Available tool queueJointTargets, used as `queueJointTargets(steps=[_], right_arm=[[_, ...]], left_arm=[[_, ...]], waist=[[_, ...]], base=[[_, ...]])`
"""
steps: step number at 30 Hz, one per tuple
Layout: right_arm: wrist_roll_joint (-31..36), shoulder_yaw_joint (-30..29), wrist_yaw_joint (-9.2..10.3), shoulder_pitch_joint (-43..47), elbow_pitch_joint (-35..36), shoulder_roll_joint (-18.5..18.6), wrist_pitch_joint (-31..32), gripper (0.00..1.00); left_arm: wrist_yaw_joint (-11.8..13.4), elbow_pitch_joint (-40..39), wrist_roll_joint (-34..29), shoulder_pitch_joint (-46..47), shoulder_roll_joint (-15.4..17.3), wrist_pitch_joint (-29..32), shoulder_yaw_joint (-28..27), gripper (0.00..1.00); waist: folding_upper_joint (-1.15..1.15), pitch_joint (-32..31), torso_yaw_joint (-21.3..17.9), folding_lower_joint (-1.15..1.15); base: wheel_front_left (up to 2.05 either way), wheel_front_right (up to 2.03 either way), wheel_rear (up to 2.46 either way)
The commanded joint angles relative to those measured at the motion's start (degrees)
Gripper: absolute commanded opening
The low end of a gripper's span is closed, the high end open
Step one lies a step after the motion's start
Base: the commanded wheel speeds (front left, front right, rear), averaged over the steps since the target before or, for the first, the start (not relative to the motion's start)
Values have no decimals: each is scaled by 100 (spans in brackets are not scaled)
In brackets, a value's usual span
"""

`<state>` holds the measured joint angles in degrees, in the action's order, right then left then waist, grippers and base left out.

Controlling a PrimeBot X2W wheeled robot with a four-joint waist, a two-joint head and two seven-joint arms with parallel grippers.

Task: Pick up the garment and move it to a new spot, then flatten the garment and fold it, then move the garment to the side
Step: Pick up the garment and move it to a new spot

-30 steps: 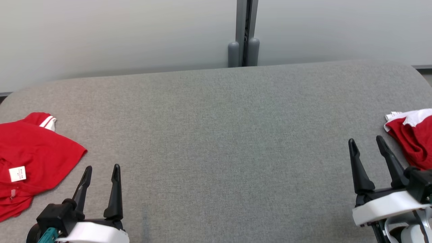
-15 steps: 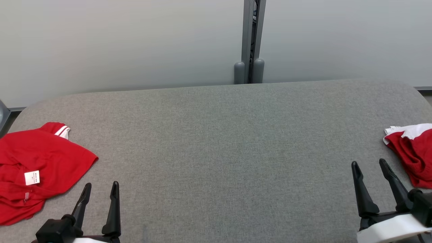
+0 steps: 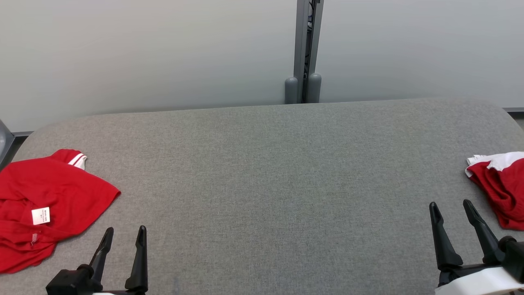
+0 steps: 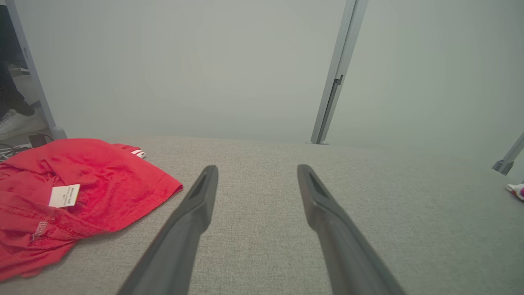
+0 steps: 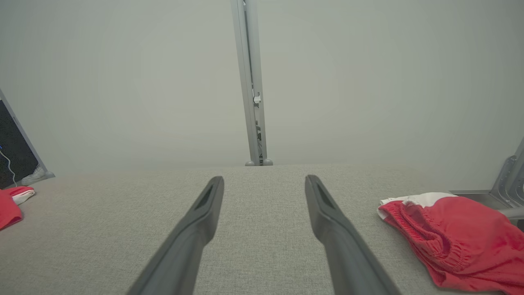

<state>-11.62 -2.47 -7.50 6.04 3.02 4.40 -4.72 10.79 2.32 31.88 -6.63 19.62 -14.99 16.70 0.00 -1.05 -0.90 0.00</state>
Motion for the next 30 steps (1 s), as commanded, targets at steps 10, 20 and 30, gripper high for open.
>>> queueJointTargets(steps=[10, 20, 30], right_arm=[[23, -22, 1, 44, 86, -14, 7, 100], [3, -25, 1, 26, 118, 0, 57, 100], [13, 28, 0, -22, 316, 37, 119, 100]], left_arm=[[-43, 44, -43, 130, -31, -28, 23, 100], [-100, 74, 2, 168, -60, -29, -23, 100], [-155, 82, -32, 411, -4, -22, -164, 100]], waist=[[0, 21, 26, 0], [0, 45, 149, 0], [0, 184, 829, 0]], base=[[0, 0, 0], [0, 0, 0], [0, 0, 0]])
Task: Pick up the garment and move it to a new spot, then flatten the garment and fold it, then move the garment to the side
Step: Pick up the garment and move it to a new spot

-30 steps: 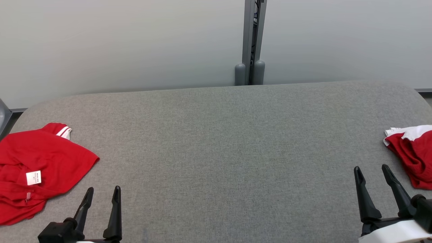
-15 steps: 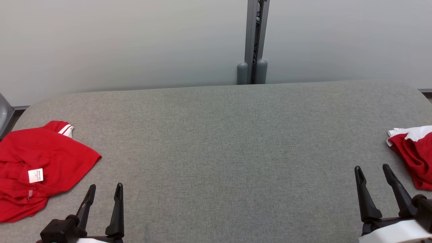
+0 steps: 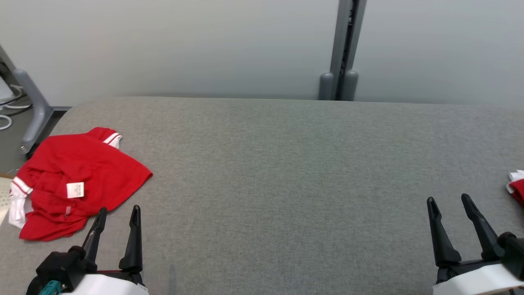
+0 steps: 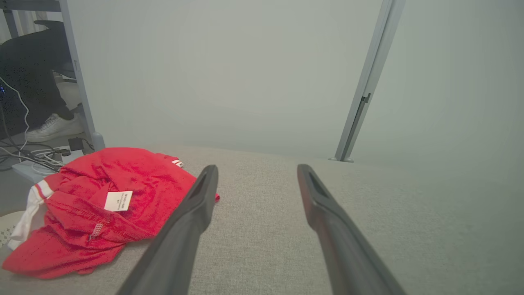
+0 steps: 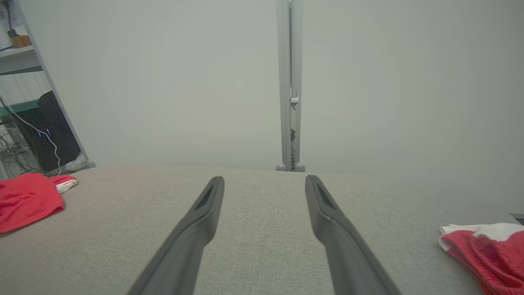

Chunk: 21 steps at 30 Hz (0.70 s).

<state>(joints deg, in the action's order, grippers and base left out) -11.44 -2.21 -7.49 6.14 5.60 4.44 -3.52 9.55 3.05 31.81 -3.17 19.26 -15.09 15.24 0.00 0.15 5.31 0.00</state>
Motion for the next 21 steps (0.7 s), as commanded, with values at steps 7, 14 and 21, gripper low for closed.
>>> queueJointTargets(steps=[7, 14, 21], right_arm=[[-17, 164, -1, -66, 136, -14, 75, 100], [-19, 294, 0, -82, 132, -40, 101, 100], [-20, 316, -1, -55, 92, -59, 87, 100]], left_arm=[[-104, 110, 6, 205, -4, -12, -212, 100], [-243, 173, 8, 168, -75, -9, -373, 100], [-355, 200, -74, 55, -159, -9, -531, 100]], waist=[[0, 75, 940, 0], [0, 97, 1432, 0], [0, 97, 1607, 0]], base=[[0, 0, 0], [0, 0, 0], [0, 0, 0]])
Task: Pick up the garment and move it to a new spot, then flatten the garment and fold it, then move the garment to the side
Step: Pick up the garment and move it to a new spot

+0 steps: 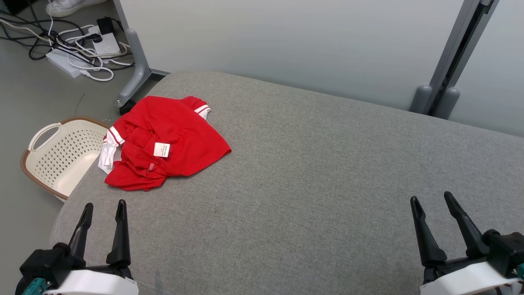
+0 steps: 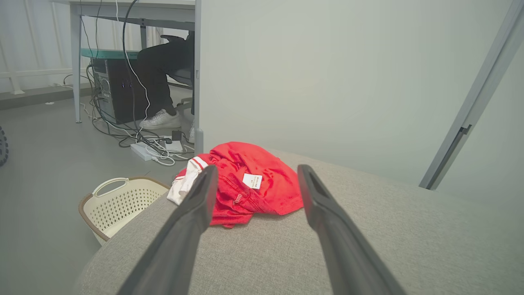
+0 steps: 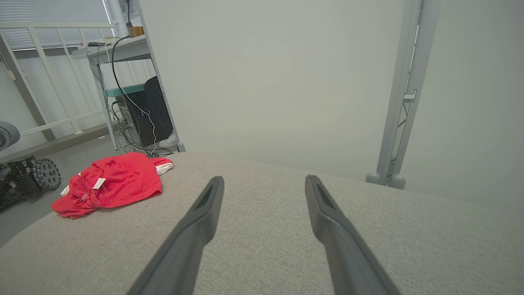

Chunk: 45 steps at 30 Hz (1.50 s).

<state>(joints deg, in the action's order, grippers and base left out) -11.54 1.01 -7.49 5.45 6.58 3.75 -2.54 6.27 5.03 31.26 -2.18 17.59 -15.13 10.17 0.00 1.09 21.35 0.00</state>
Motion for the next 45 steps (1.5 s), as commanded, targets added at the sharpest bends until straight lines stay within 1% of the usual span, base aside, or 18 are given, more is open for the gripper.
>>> queueJointTargets(steps=[1, 14, 18, 21, 24, 28, 33, 37, 42, 45], right_arm=[[-10, -4, -1, 12, -5, 15, -9, 100], [25, -25, 0, -129, 96, 99, 25, 100], [55, -32, 0, -263, 205, 178, 93, 100], [76, -77, 0, -404, 348, 247, 137, 100], [104, -123, 0, -575, 472, 325, 155, 100], [137, -65, -1, -848, 502, 390, 180, 100], [104, 58, 0, -1174, 442, 427, 78, 100], [121, 35, -1, -1346, 322, 396, -23, 100], [145, 43, -1, -1477, 234, 372, -118, 100], [141, 49, 0, -1534, 156, 376, -149, 100]], left_arm=[[-27, 4, -38, -49, -6, -5, -40, 100], [-157, 9, -150, 136, -157, -5, -199, 100], [-229, -96, -204, 536, -247, -4, -316, 100], [-378, -86, -172, 995, -361, -4, -299, 100], [-508, 122, -133, 1586, -455, 6, -245, 100], [-709, 789, -40, 2430, -444, 196, -168, 100], [-938, 2179, 90, 3299, -311, 599, -118, 100], [-1103, 3221, 175, 3797, -230, 807, -40, 100], [-1257, 4333, 354, 4326, -182, 1240, 37, 100], [-1297, 4918, 435, 4487, -182, 1517, 97, 100]], waist=[[0, 11, 6, 0], [0, 263, -44, 0], [0, 601, -146, 0], [0, 937, -260, 0], [0, 1351, -426, 0], [0, 1868, -702, 0], [0, 2365, -1086, 0], [0, 2619, -1294, 0], [0, 2823, -1405, 0], [0, 2870, -1436, 0]], base=[[0, 0, 0], [0, 0, 0], [0, 0, 0], [0, 0, 0], [0, 0, 0], [0, 0, 0], [0, 0, 0], [0, 0, 0], [0, 0, 0], [0, 0, 0]])
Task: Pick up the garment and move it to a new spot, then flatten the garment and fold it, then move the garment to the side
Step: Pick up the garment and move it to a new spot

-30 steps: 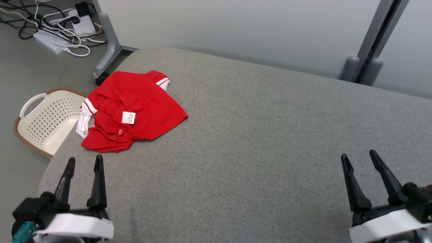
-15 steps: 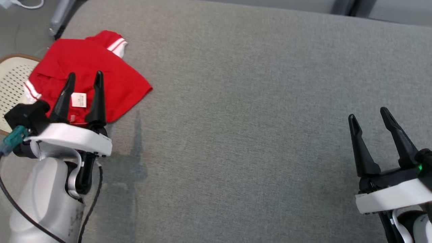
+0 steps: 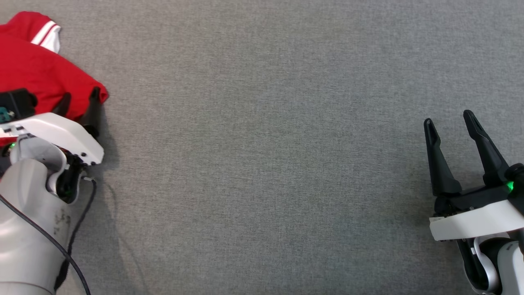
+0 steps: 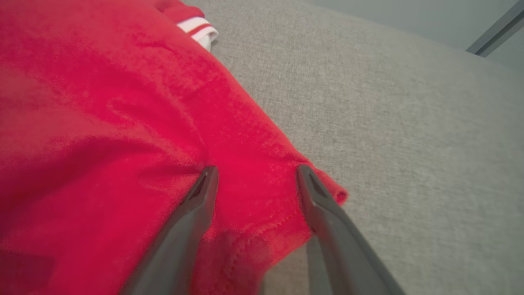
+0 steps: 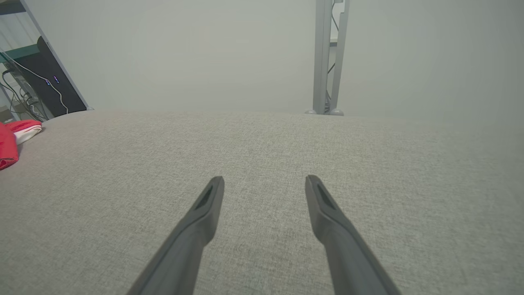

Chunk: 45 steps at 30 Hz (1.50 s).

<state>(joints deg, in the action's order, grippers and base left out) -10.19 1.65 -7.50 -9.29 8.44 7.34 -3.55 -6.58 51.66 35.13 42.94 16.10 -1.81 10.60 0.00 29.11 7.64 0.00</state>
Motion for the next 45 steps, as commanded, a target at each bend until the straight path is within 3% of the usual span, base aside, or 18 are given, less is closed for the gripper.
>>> queueJointTargets(steps=[1, 3, 4, 5, 17, 22, 32, 39, 45], right_arm=[[6, -9, 0, -86, -49, 15, -60, 100], [12, 4, 0, -115, -87, 14, -63, 100], [16, 15, 1, -115, -106, 14, -65, 100], [15, 16, 0, -116, -117, 11, -67, 100], [-32, -24, 1, 72, -334, -85, -184, 100], [-47, -68, 0, 299, -472, -171, -252, 100], [-42, -45, 1, 727, -535, -281, -289, 100], [-82, -109, 0, 1020, -479, -343, -248, 100], [-61, -172, 0, 1109, -344, -375, -170, 100]], left_arm=[[-9, 424, 47, 23, -3, 231, 67, 100], [190, 762, -10, 115, 65, 304, 70, 100], [211, 886, 1, 157, 66, 307, 62, 65], [230, 986, -4, 198, 72, 293, 65, 0], [102, 968, -87, 261, 176, -1034, 52, 0], [126, 346, -91, -286, 272, -1330, -148, 0], [796, -2466, -446, -2312, 375, -1346, -889, 0], [1359, -4354, -548, -3683, 350, -1169, -1015, 0], [1726, -5645, -665, -4321, 324, -890, -982, 0]], waist=[[0, 75, -75, 0], [0, 71, -88, 0], [0, 62, -93, 0], [0, 48, -95, 0], [0, -558, -84, 0], [0, -1113, -122, 0], [0, -2019, -304, 0], [0, -2388, -449, 0], [0, -2387, -529, 0]], base=[[0, 0, 0], [0, 0, 0], [0, 0, 0], [0, 0, 0], [0, 0, 0], [0, 0, 0], [0, 0, 0], [0, 0, 0], [0, 0, 0]])
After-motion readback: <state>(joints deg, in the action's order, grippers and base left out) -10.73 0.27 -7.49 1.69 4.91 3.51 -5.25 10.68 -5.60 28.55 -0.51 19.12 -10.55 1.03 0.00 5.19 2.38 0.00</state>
